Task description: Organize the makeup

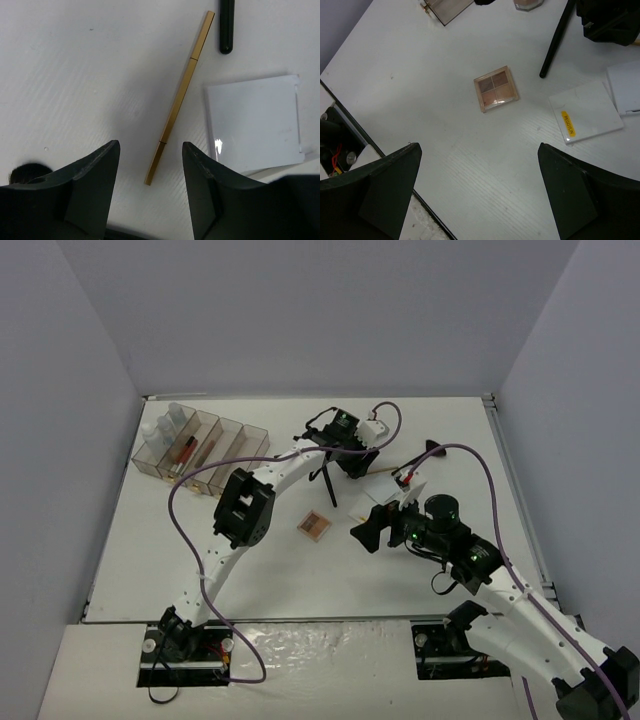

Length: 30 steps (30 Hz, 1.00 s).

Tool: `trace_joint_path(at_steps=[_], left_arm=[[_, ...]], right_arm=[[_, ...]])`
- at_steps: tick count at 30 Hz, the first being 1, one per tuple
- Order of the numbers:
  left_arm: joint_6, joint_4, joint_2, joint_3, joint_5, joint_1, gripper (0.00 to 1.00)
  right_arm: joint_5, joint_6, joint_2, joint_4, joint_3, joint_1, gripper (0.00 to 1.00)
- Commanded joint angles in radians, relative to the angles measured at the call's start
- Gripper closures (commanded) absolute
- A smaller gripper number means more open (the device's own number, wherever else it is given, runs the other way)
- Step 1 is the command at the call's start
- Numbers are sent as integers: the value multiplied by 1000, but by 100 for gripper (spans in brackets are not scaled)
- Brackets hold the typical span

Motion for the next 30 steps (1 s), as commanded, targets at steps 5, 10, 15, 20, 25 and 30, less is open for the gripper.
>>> trace_joint_path(at_steps=[5,10,15,20,25,30], left_arm=[[17,34,-5,19,-31,-24,57],[17,13,4,11,-19,-27,60],[20,3,-7,-21,-23,-33,74],[46,-17,-23,-19,-44,-29,100],[45,5,-82,7,-78,-21,100],[-9,71,-212,-34,-106,1,100]], right_arm=[[-11,22,-10,27,2,2,0],[-8,25,-11,25,-1,2,0],[4,37,-3,26,-9,2,0],[1,39,-13,26,-14,2,0],[-4,39,-39,24,-21,2,0],[-6,34,-66,24,-25,2,0]])
